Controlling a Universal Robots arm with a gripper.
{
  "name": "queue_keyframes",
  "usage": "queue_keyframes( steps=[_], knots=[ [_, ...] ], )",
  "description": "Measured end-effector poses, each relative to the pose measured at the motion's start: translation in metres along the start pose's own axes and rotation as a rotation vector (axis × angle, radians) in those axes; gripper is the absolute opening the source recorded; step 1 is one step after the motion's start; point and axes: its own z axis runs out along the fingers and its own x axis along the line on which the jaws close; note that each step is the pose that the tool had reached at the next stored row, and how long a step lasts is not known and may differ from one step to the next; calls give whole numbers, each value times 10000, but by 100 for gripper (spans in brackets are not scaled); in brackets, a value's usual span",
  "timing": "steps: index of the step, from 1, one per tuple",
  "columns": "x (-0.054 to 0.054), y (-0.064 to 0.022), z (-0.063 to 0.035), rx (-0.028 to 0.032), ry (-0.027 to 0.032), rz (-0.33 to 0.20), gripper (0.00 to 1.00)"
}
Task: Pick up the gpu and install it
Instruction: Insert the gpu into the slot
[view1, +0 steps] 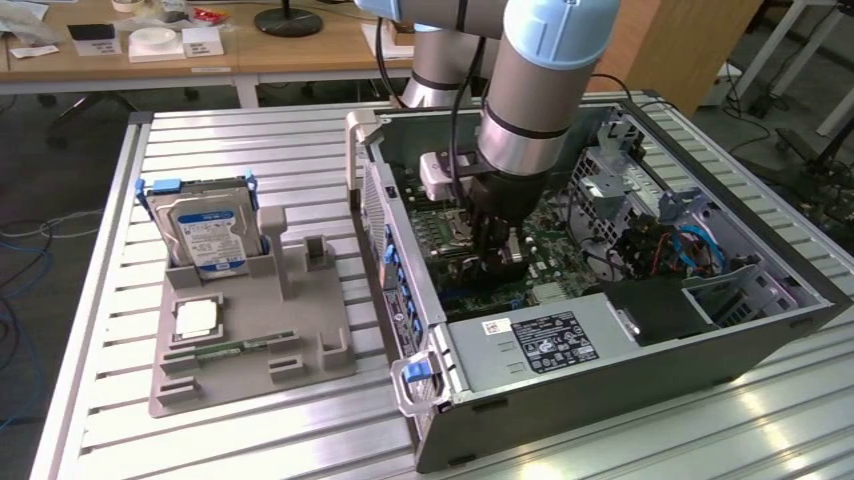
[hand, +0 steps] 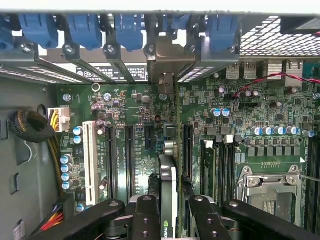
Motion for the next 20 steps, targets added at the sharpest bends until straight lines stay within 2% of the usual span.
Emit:
queue_keyframes(
  steps=[3,20],
  knots=[
    [1,1,28,4,-5,1,27],
    [2,19,49,2,-4,2,27]
  ],
)
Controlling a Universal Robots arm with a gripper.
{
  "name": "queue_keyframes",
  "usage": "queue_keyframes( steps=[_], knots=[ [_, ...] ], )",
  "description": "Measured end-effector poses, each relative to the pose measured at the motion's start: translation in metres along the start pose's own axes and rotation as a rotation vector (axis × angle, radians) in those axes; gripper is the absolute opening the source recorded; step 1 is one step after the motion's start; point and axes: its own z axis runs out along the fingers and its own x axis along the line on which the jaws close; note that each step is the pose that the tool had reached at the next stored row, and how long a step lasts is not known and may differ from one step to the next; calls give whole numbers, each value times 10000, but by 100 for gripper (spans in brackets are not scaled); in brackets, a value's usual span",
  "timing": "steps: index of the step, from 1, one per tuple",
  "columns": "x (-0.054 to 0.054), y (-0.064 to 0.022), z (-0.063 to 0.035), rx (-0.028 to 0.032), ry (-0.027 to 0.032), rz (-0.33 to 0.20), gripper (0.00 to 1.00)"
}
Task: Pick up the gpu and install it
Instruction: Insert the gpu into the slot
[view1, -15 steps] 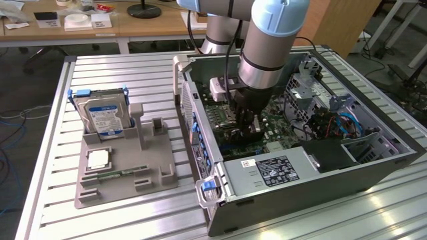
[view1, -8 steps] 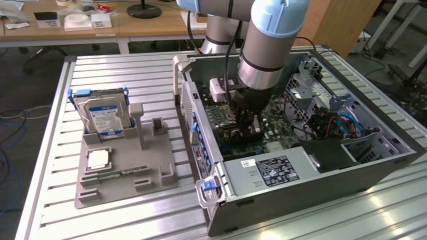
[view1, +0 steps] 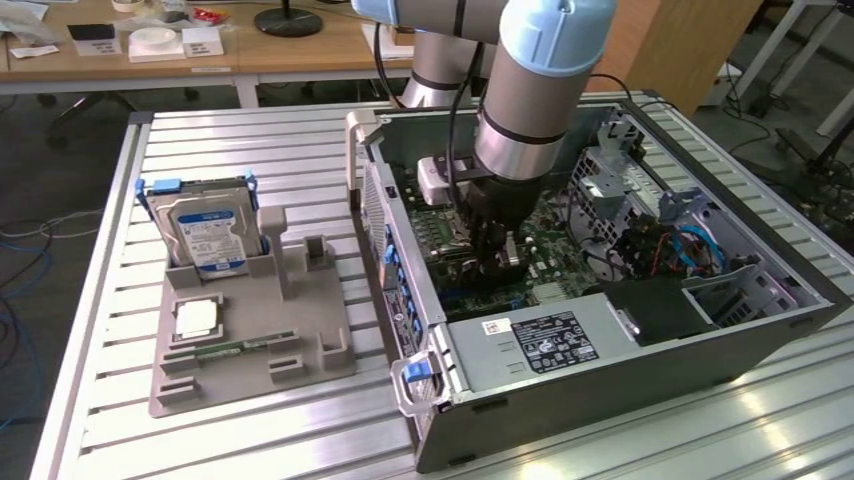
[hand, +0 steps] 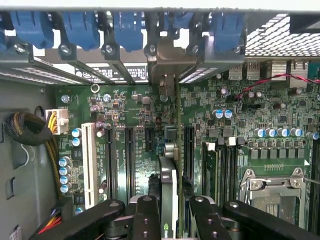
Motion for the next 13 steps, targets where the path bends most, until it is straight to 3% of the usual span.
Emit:
queue_keyframes(
  steps=[11,13],
  knots=[
    [-1,3,3,-1,-14,5,28],
    [-1,2,1,1,-2,4,40]
  ],
)
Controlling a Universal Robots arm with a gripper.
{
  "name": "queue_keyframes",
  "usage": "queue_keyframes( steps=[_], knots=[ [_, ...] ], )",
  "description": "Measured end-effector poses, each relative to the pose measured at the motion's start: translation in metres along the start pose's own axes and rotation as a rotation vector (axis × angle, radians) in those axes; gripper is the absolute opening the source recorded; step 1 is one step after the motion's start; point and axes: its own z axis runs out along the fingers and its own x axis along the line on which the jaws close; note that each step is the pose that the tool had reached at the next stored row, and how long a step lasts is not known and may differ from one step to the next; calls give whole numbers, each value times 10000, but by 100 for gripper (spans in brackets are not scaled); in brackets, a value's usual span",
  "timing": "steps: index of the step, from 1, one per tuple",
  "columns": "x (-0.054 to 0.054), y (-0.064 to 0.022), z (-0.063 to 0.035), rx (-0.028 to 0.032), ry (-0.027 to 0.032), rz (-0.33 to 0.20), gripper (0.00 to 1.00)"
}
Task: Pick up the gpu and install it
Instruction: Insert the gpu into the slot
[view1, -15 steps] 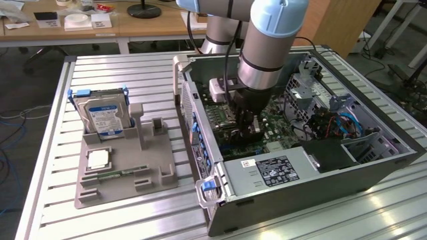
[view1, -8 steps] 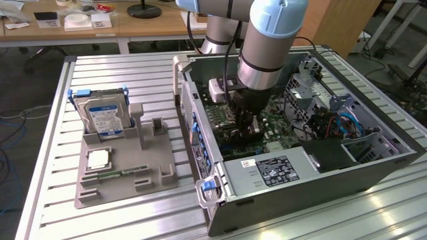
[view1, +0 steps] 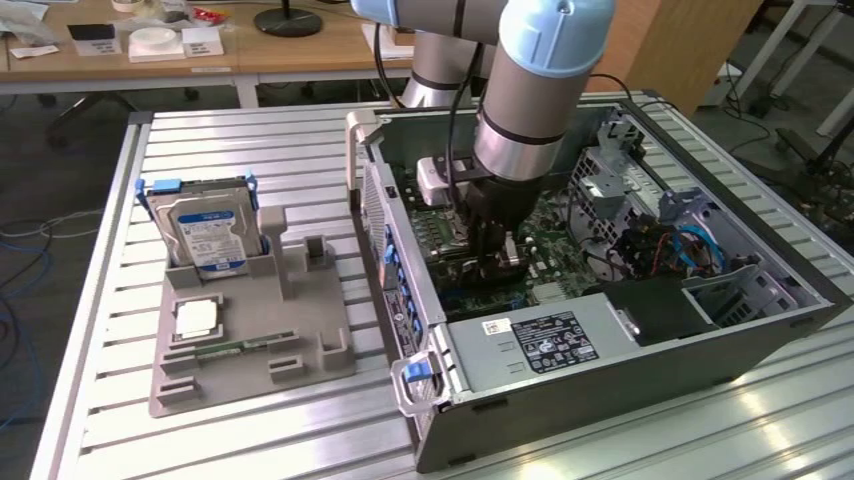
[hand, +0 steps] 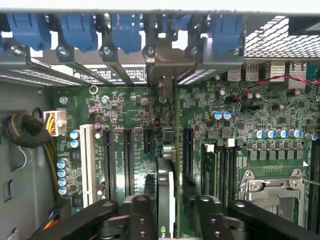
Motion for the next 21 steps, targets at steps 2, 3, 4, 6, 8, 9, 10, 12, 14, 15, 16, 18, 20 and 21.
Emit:
queue_keyframes(
  steps=[2,3,4,6,8,9,10,12,14,15,16,18,20,21],
  knots=[
    [1,-1,-1,-1,3,-4,40],
    [1,-1,-1,-2,3,-3,46],
    [1,-1,-2,-2,3,-4,52],
    [1,-1,-2,-2,3,-3,58],
    [1,-1,-1,-2,3,-3,64],
    [1,-1,-2,-2,3,-4,70],
    [1,-1,-2,-2,3,-3,70],
    [1,-1,-1,-2,3,-4,70],
    [1,-1,-2,-2,4,-3,70],
    [1,-1,-1,-1,3,-3,70],
    [1,-1,-1,-2,3,-3,70],
    [1,-1,-2,-2,3,-4,70],
    [1,-1,-1,-2,3,-3,70],
    [1,-1,-2,-2,3,-3,70]
  ],
)
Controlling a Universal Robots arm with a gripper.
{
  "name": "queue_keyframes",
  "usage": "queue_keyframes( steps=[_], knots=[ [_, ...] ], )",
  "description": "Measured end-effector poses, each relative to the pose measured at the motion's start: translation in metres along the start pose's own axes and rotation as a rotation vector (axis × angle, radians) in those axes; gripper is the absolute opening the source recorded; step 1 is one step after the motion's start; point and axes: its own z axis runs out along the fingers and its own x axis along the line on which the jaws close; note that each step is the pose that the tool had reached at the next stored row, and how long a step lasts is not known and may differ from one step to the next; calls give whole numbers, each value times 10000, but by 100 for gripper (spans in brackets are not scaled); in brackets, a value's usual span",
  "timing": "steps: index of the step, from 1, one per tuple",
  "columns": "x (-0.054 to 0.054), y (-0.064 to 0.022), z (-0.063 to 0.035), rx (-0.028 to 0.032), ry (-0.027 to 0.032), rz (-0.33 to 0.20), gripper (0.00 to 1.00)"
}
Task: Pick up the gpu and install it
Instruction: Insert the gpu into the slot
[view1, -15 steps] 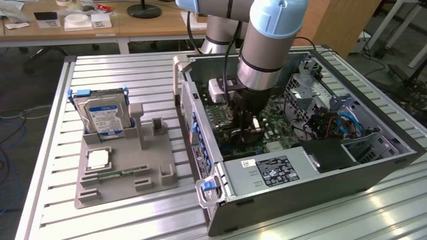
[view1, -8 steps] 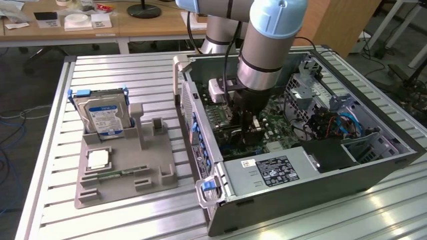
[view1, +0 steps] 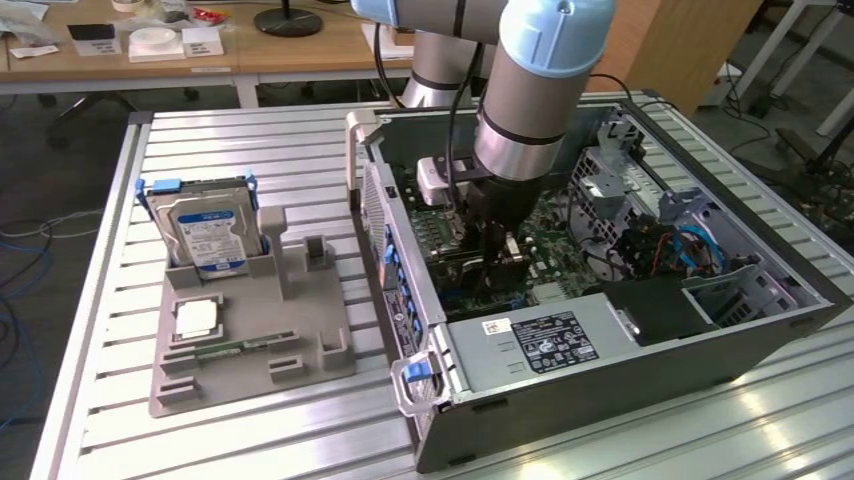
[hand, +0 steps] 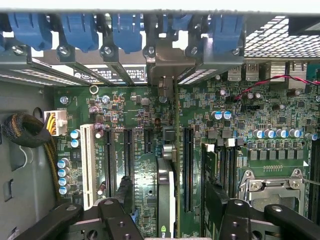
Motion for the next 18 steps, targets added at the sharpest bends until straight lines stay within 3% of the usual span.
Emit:
queue_keyframes(
  steps=[7,18],
  knots=[
    [-1,0,-22,0,1,0,70],
    [-9,-3,-190,1,0,0,70]
  ],
)
